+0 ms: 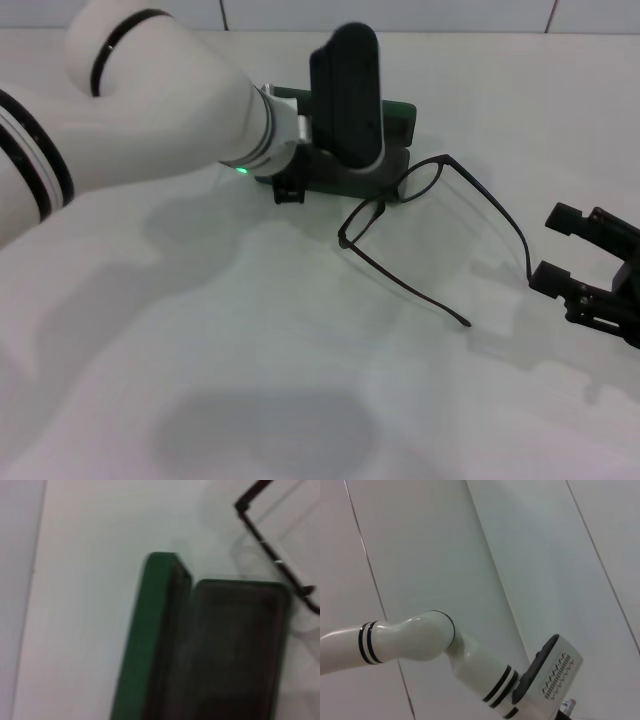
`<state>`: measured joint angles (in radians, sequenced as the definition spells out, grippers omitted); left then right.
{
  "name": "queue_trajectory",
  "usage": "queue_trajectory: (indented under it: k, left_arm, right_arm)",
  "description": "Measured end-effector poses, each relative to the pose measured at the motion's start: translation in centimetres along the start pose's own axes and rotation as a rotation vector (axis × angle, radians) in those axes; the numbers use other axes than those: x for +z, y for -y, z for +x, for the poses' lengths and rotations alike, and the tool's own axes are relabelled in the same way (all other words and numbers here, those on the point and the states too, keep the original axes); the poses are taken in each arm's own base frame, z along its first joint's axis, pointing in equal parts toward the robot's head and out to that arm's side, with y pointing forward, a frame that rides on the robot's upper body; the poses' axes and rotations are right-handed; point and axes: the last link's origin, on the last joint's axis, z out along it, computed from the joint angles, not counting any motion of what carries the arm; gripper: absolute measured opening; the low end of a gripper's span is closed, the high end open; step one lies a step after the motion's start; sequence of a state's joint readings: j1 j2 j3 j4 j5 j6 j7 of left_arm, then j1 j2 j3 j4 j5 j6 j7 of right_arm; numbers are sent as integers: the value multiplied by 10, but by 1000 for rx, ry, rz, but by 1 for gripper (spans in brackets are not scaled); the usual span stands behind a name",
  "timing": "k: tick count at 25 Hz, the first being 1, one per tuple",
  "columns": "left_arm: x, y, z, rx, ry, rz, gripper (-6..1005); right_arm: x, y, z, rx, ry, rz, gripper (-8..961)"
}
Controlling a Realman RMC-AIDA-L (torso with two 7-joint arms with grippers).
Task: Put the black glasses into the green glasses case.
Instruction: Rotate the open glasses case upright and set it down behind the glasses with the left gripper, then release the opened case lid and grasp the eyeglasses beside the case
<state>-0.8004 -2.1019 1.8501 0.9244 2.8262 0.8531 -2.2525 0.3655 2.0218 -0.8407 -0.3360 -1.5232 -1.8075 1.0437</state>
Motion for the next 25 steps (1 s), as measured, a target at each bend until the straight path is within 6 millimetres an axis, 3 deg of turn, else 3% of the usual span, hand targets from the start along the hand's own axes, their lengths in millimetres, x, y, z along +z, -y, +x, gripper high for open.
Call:
queue_trajectory:
  k: [7,14,25]
  left_arm:
    - [2,-19,15,66,7,-27,137]
    - [-11,-20,37,87,-42,-3,136]
    - [-29,-11,32,15,-78,15,135]
  right_arm:
    - [0,0,0,-8,-2,4,839]
    - [-2,-2,3,-3,2,5,839]
    - [-5,-3,5,-3,1,13,839]
